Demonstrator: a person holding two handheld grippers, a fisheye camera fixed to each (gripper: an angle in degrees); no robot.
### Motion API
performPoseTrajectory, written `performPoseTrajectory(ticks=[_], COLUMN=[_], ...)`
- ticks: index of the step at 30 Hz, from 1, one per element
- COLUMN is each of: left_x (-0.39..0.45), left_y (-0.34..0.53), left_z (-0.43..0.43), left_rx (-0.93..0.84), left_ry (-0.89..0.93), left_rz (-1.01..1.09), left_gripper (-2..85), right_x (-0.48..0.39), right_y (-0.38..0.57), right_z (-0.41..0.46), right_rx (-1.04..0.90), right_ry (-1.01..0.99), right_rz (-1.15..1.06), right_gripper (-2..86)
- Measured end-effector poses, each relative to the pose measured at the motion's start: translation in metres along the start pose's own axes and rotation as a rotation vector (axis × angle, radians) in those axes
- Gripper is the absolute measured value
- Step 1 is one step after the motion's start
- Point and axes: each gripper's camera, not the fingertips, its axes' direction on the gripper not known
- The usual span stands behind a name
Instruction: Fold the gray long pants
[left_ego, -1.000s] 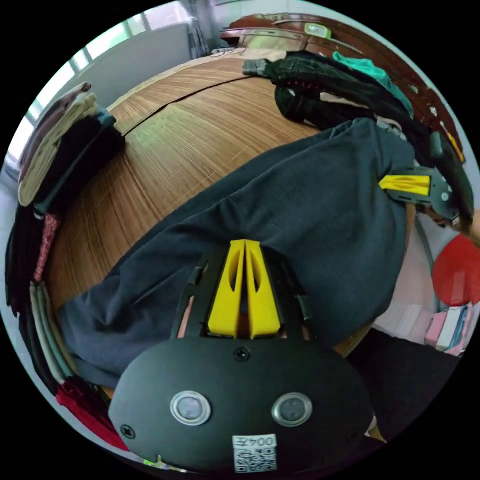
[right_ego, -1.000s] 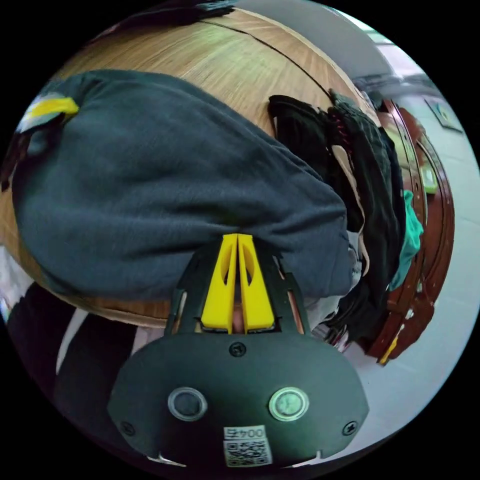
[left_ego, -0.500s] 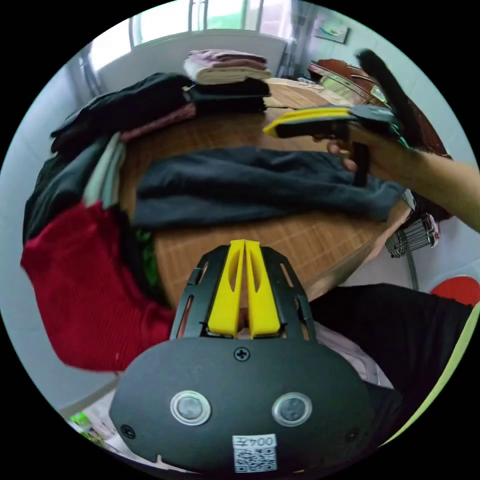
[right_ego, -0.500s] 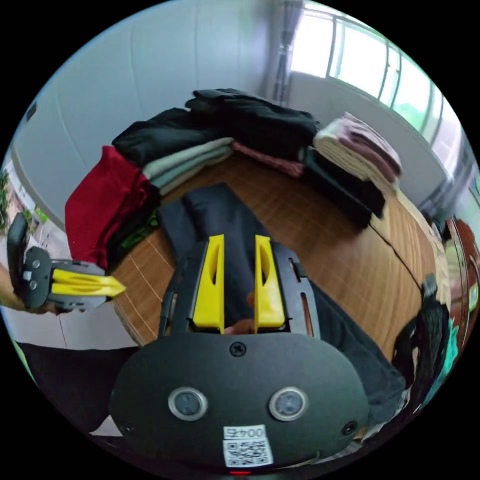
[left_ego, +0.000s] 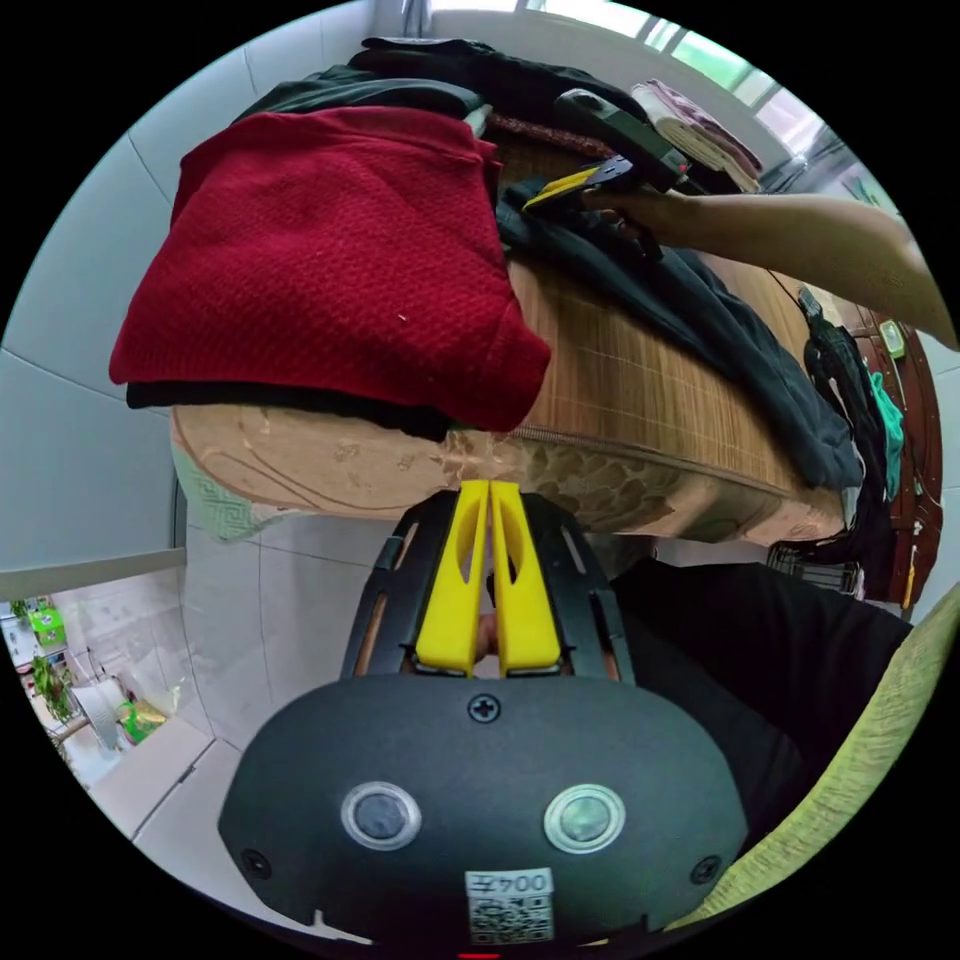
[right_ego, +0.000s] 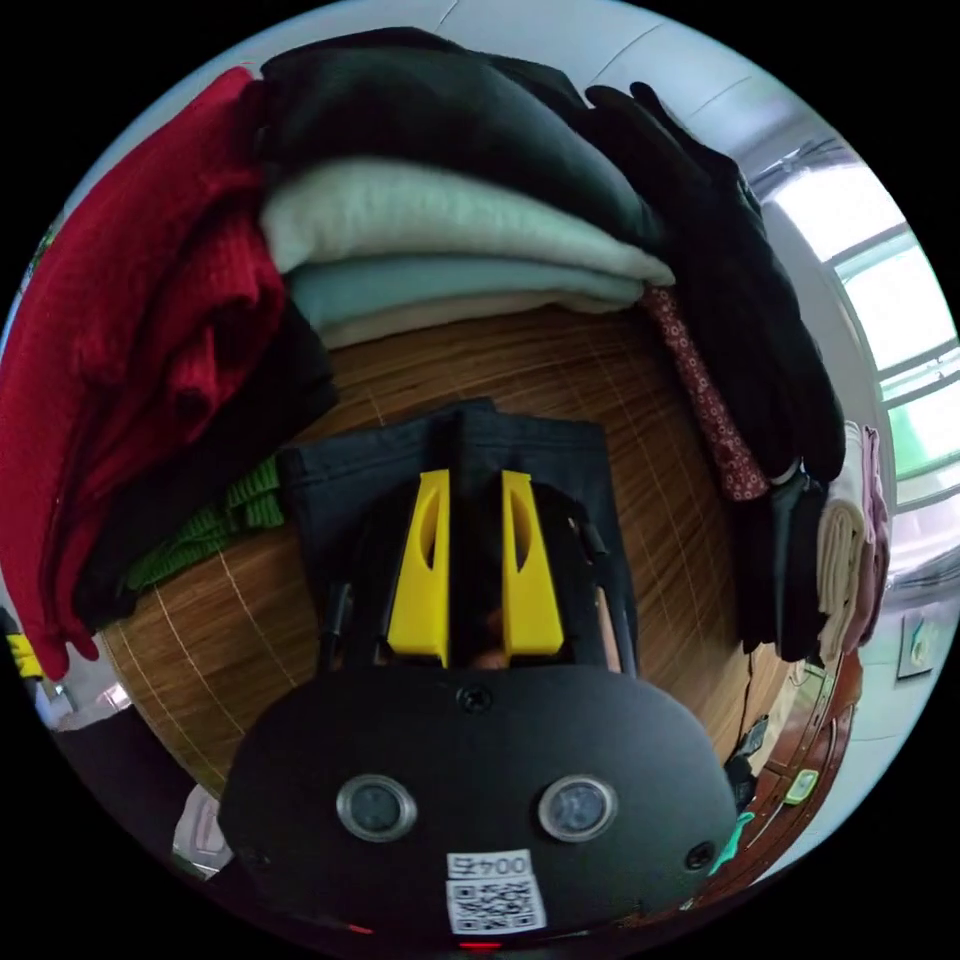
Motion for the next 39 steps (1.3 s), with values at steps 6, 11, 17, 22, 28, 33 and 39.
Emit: performPoseTrajectory(ticks=[6, 11, 17, 22, 28, 33, 39], left_x=[0.031, 0.057, 0.094, 0.117, 0.131, 0.134, 0.140], left_y=[-0.011, -0.010, 0.006, 0.025, 0.048, 0.065, 0.083], left_z=[-0.060, -0.100, -0.146, -0.179, -0.217, -0.247, -0.280], left_rx=[0.037, 0.036, 0.017, -0.001, -0.013, -0.020, -0.016], left_ry=[0.060, 0.104, 0.096, 0.110, 0.127, 0.130, 0.141], left_rz=[-0.032, -0.077, -0.062, -0.049, -0.058, -0.070, -0.086], left_gripper=[0.6, 0.6, 0.4, 0.4, 0.3, 0.1, 0.1], right_x=[0.072, 0.140, 0.149, 0.131, 0.130, 0.131, 0.204], right_y=[-0.002, 0.016, 0.015, 0.006, 0.009, 0.020, 0.063], right_z=[-0.028, -0.036, -0.032, -0.029, -0.031, -0.009, 0.008], right_rx=[0.022, 0.062, 0.061, 0.027, 0.066, 0.031, 0.062], right_ry=[-0.279, -0.598, -0.622, -0.417, -0.429, -0.353, -0.737], right_rz=[0.121, 0.288, 0.260, 0.154, 0.135, 0.149, 0.465], right_gripper=[4.0, 4.5, 6.5, 6.7, 8.5, 5.2, 1.5])
